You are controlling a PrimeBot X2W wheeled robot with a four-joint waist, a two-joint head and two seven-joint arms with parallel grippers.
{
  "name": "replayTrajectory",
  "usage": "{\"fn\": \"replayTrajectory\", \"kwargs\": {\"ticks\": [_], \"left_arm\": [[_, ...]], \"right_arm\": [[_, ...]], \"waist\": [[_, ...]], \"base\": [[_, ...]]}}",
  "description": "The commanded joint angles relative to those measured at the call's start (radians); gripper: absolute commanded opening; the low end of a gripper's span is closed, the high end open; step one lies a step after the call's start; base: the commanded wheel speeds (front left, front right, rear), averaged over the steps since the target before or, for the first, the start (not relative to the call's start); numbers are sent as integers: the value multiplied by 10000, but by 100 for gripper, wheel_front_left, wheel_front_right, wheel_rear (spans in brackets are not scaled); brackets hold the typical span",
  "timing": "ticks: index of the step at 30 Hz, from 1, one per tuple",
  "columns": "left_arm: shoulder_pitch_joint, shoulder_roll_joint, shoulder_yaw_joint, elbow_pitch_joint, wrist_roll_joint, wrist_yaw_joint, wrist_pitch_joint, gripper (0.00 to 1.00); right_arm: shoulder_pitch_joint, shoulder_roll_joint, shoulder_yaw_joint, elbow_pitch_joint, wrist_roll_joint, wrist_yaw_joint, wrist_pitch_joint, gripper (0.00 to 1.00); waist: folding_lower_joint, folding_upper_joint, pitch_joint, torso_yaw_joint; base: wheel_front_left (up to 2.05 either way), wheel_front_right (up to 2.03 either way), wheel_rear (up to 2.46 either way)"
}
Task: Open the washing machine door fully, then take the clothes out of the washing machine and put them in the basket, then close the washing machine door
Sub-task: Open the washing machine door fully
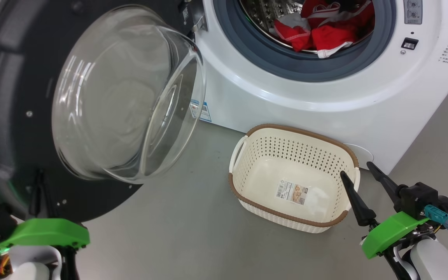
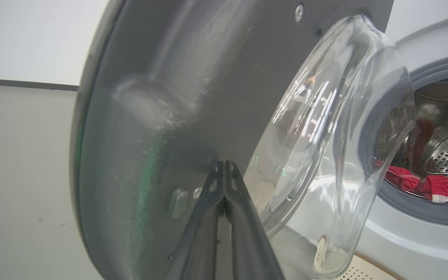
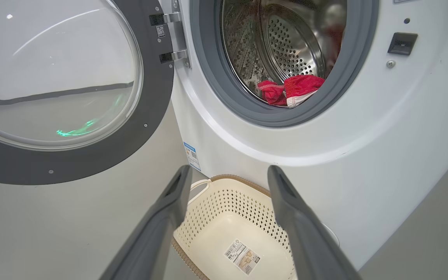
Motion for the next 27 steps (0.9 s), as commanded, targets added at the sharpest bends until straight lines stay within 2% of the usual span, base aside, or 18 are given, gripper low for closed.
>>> {"fn": "replayTrajectory", "kwargs": {"ticks": [1,10,15,20,27], "left_arm": [[-618,459,705,88,-86,-63,-129,0],[-1319,391,1392,845,-162,-422,-174,0],[-1557,424,1922,1182,121,-618,-177,0],[-1658,579,2189,1725,550,-999,-178,0],[-1744,426,2577,2110,980,-1288,-178,0]], "right_arm": [[-159,-147,213,-207,-94,48,-65,100],[-242,-326,284,-244,-124,48,-65,100],[-312,-377,366,-226,-161,48,-65,100],[-262,-299,481,-185,-143,48,-65,100],[-205,-218,567,-125,-81,48,-65,100]], "waist": [[0,0,69,-20],[0,0,327,-22],[0,0,393,-58],[0,0,245,-153],[0,0,30,-255]], "base": [[0,0,0],[0,0,0],[0,0,0],[0,0,0],[0,0,0]]}}
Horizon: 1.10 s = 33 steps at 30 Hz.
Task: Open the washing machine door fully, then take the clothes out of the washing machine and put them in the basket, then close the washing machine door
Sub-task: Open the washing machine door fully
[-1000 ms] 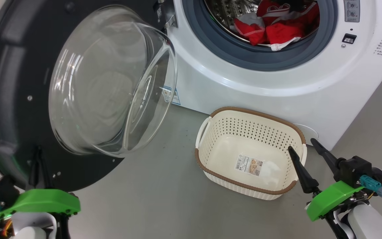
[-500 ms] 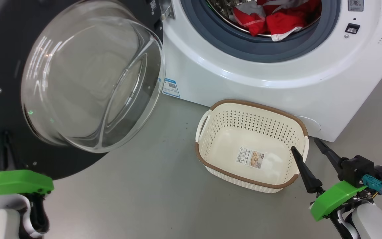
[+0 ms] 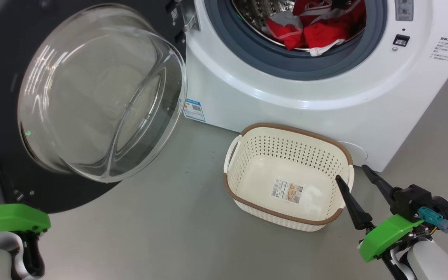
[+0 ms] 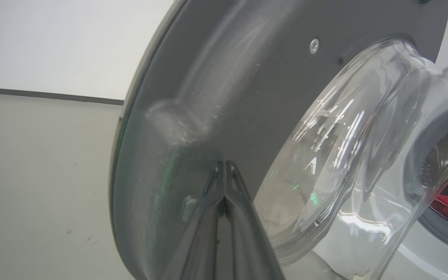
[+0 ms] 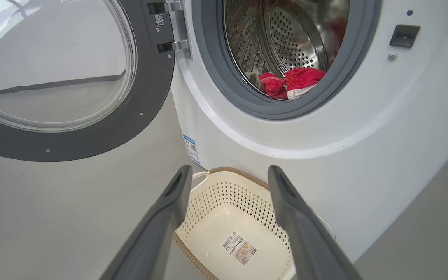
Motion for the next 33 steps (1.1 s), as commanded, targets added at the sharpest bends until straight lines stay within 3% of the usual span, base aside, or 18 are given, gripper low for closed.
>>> {"fn": "replayTrajectory", "kwargs": {"ticks": [1,8,9,10,11,12,16,21,26,33], "left_arm": [[-337,428,514,-137,149,-26,-87,0],[92,107,616,-591,707,-74,-87,0],[175,60,622,-726,768,-69,-87,16],[261,33,609,-915,881,-44,-87,38],[345,2,599,-1139,992,-17,-87,73],[430,-42,589,-1365,1086,20,-87,100],[792,-170,484,-2356,1398,186,-87,100],[1062,-303,122,-3497,1511,15,-84,100],[1309,-581,-322,-4827,1054,-638,40,100],[1513,-762,-934,-5470,923,-990,298,100]], "right_arm": [[-159,-2,217,-187,-30,48,-65,100],[-1,158,144,-155,0,48,-65,100],[23,189,133,-159,0,48,-65,100],[41,217,102,-171,0,48,-65,100],[55,240,69,-186,-2,48,-65,100],[69,275,29,-210,-21,48,-65,100],[83,366,-182,-358,-90,48,-65,100],[160,528,-440,-410,-89,48,-65,100],[180,598,-672,-681,-144,48,-65,100],[289,902,-1487,-1279,-555,48,-65,100]], "waist": [[0,-1,-96,-61],[0,-1,-392,-277],[0,-1,-430,-313],[0,-1,-450,-345],[0,-1,-468,-373],[0,-1,-489,-405],[0,-1,-585,-596],[0,-1,-708,-853],[0,-1,-811,-1281],[0,-1,-837,-2043]], "base": [[0,0,0],[0,0,0],[0,0,0],[0,0,0],[0,0,0],[0,0,0],[0,0,0],[0,0,0],[0,0,0],[0,0,0]]}}
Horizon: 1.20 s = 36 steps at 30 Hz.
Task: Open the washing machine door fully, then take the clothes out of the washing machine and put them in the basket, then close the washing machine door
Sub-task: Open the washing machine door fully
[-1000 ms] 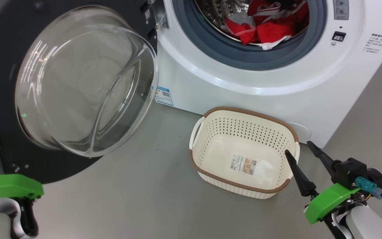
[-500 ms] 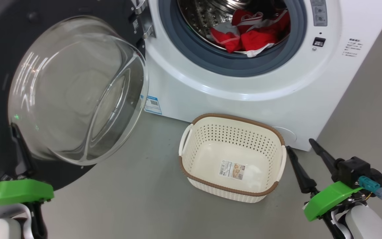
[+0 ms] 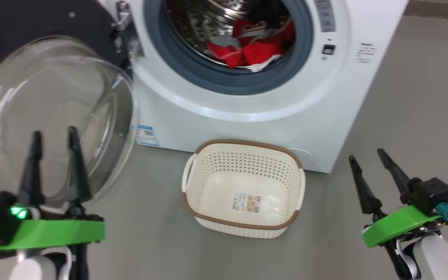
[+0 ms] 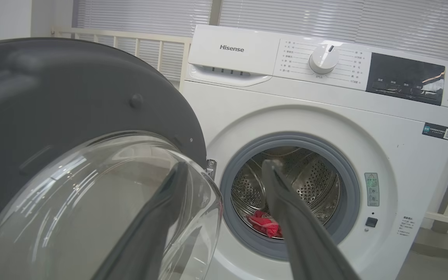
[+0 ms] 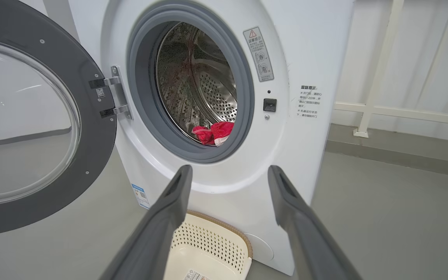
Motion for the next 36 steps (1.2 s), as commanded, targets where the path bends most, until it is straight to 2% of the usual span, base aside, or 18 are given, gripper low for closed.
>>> {"fn": "replayTrajectory", "kwargs": {"ticks": [1,7,19,27,36], "left_arm": [[-41,176,191,-236,-81,-176,110,100],[57,155,-212,150,-179,-532,200,100],[404,254,-608,1198,498,-770,-259,100],[703,14,-258,1891,577,-956,-335,100],[1337,-225,127,2365,617,-1292,-339,100]], "right_arm": [[-27,7,55,-368,-124,48,-65,100],[136,249,-404,-901,-388,48,-65,100],[628,511,-875,-1650,-687,48,-65,100],[851,639,-979,-1995,-736,48,-65,100],[1351,689,-957,-2131,-585,48,-65,100]], "waist": [[0,0,-32,-404],[0,0,-92,-1149],[0,0,-250,-2587],[0,0,-331,-3145],[0,0,-697,-3451]], "base": [[0,0,0],[0,0,0],[0,0,0],[0,0,0],[0,0,0]]}}
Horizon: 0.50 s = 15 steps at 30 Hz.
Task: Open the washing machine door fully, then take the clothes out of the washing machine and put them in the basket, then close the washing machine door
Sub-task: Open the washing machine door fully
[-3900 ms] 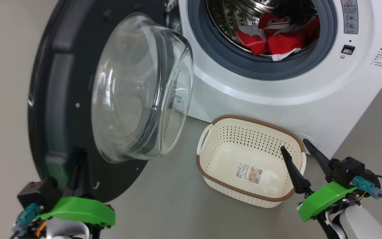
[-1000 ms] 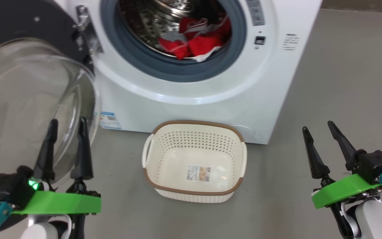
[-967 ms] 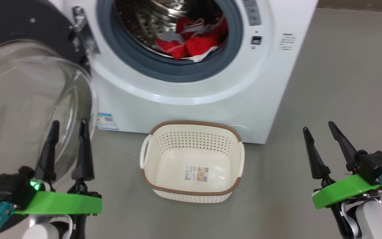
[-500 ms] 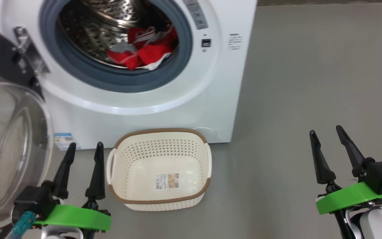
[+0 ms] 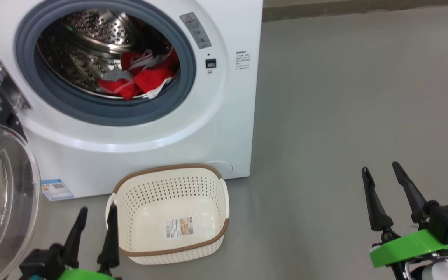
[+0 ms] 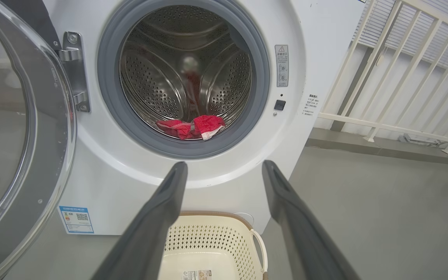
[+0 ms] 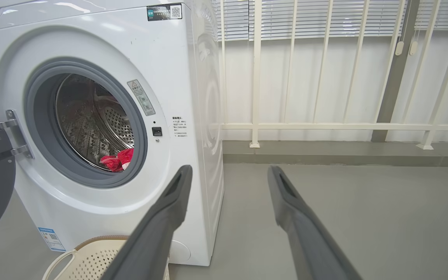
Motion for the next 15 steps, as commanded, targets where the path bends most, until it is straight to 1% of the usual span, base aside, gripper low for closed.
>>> {"fn": "replayTrajectory", "kwargs": {"ticks": [1,6,10,15], "left_arm": [[12,106,409,-89,83,-78,-84,100],[419,64,494,59,601,-88,-84,100],[673,16,628,125,714,-126,-85,100],[809,-46,756,402,595,-181,-85,100]], "right_arm": [[-29,-90,255,-294,86,48,-63,100],[321,-124,228,-376,105,48,-63,100],[578,-148,232,-451,101,48,-63,100],[841,-245,324,-500,21,48,-63,100]], "waist": [[0,0,-173,-136],[0,0,-433,-240],[0,0,-586,-282],[0,0,-755,-270]], "base": [[0,0,0],[0,0,0],[0,0,0],[0,0,0]]}}
